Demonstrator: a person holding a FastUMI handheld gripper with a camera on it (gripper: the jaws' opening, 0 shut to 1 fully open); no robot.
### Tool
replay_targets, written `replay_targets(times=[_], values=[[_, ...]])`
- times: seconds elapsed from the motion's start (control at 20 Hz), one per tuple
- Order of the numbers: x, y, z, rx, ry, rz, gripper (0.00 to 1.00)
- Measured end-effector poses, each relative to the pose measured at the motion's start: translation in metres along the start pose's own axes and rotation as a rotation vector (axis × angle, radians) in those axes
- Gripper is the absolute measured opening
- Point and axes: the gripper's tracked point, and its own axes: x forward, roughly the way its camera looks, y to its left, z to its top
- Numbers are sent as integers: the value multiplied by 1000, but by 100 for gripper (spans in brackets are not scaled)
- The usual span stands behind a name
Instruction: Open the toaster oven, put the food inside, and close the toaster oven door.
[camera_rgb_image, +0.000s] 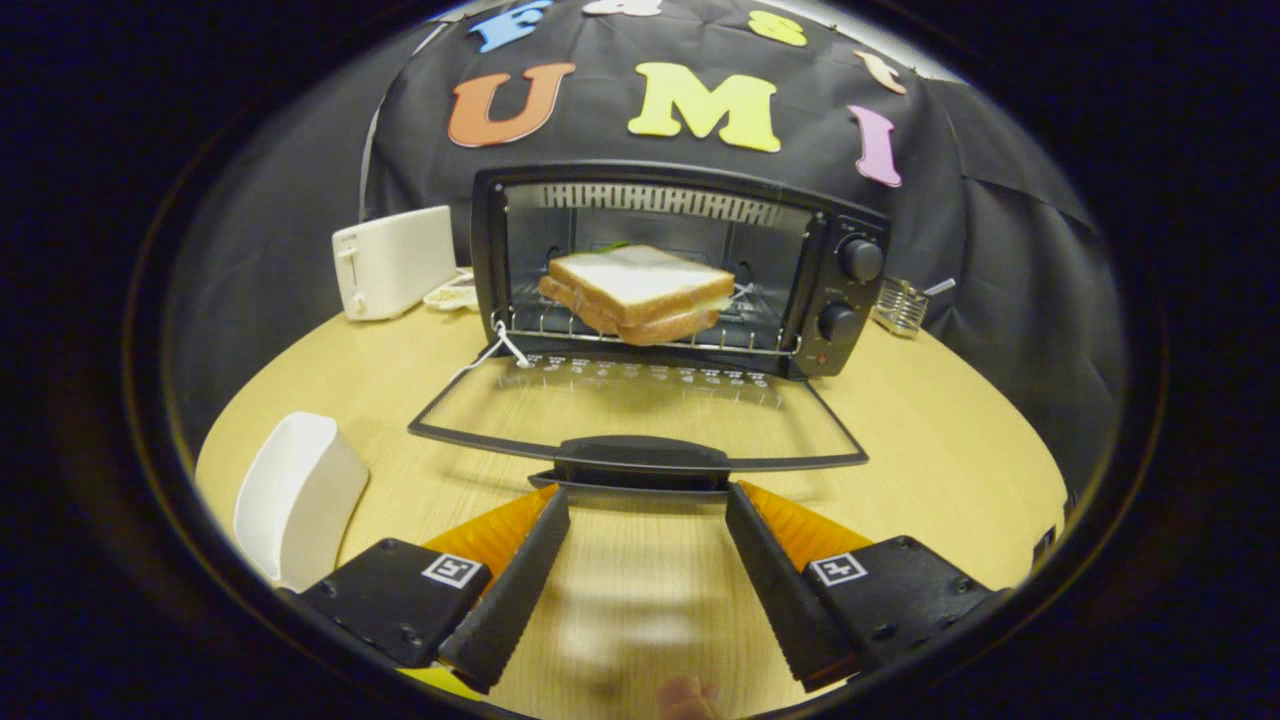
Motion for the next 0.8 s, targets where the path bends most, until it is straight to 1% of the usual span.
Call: replay_targets(times=[0.05, 0.15, 0.2, 0.25, 0.35, 0.4, 0.45, 0.6, 0.65, 0.75, 0.8], values=[[1, 3, 6, 3, -15, -3, 100], [-2, 5, 0, 19, -12, 0, 100], [-3, 5, 3, 62, -34, 8, 100], [-7, 4, 14, 124, -107, 15, 100], [-2, 5, 9, 102, -59, 11, 100], [0, 4, 14, 102, -83, 7, 100], [0, 5, 12, 104, -60, 8, 100], [-5, 5, 15, 108, -86, 9, 100], [-9, 4, 22, 123, -122, 10, 100], [-16, 6, 35, 107, -174, 5, 100], [-21, 3, 50, 90, -210, 1, 100]])
